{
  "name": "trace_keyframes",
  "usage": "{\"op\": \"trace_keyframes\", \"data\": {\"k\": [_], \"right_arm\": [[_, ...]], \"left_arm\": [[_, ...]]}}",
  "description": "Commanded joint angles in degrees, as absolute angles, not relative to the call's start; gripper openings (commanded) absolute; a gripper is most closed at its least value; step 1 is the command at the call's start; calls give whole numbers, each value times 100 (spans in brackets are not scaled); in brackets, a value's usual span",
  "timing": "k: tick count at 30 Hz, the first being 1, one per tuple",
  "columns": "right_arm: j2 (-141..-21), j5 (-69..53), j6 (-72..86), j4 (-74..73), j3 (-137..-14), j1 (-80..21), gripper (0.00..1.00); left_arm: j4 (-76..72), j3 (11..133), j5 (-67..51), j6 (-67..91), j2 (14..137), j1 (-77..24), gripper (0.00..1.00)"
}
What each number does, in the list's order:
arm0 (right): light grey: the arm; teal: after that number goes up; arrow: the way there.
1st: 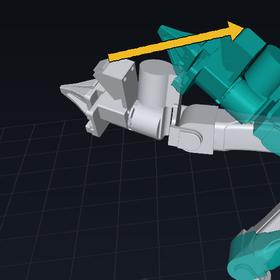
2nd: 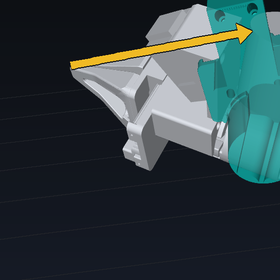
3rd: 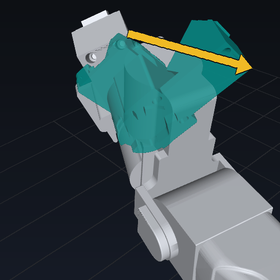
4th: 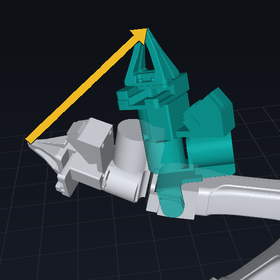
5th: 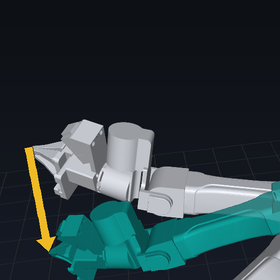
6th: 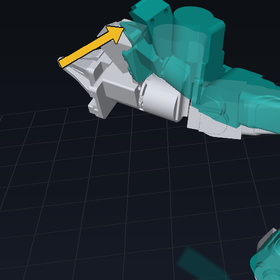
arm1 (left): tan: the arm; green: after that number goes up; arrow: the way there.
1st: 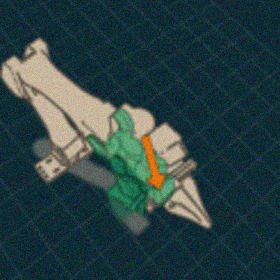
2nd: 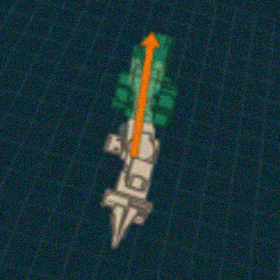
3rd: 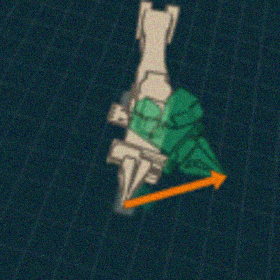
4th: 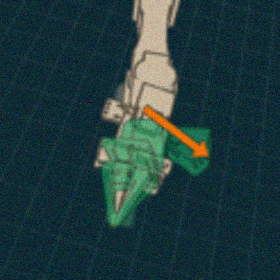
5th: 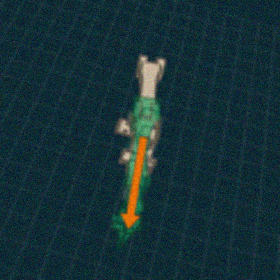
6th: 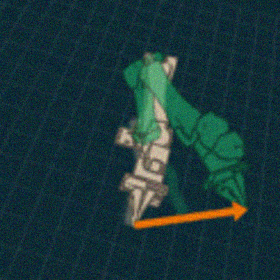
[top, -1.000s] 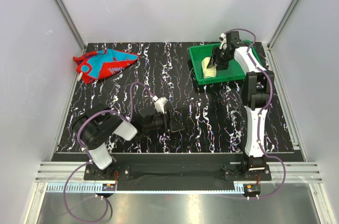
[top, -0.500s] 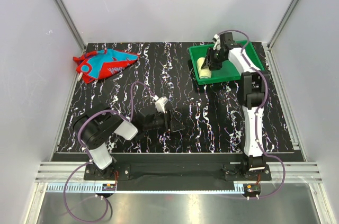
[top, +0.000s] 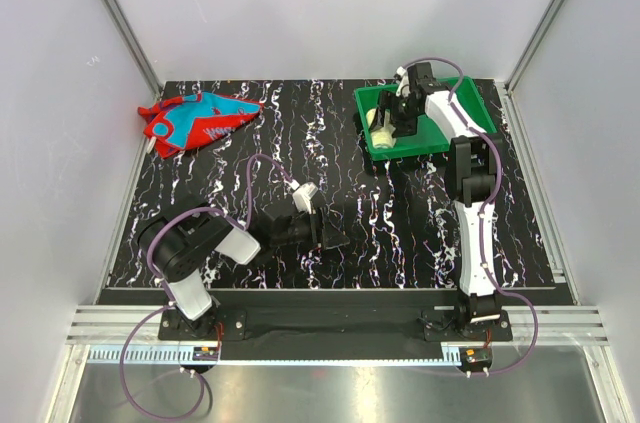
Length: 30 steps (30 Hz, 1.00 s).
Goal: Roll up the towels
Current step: Place the rolled towel into the container, then move the towel to the center of the board
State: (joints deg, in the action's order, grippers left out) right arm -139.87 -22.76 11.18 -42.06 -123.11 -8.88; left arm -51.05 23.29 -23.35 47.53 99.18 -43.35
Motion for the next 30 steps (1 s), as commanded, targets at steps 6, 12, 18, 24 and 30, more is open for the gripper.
{"op": "trace_keyframes", "data": {"k": [6,12,18,24,30], "right_arm": [[-13124,-1758,1020,-4474,-12410,-914,100],[-12560,-1977,1098,-4359,-12182,-914,100],[-11938,-2022,1178,-4368,-11857,-940,100],[-10148,-1328,1371,-3816,-9902,-1432,100],[-8158,-1204,2406,-2700,-7764,-2547,100]], "left_arm": [[-4069,2127,-1837,4421,10134,-4359,64],[-4078,2057,-1767,4447,10046,-4359,64],[-4113,1987,-1670,4500,9932,-4368,64],[-2564,2196,-916,4377,8616,-4386,65],[217,3531,789,4052,7463,-4184,99]]}}
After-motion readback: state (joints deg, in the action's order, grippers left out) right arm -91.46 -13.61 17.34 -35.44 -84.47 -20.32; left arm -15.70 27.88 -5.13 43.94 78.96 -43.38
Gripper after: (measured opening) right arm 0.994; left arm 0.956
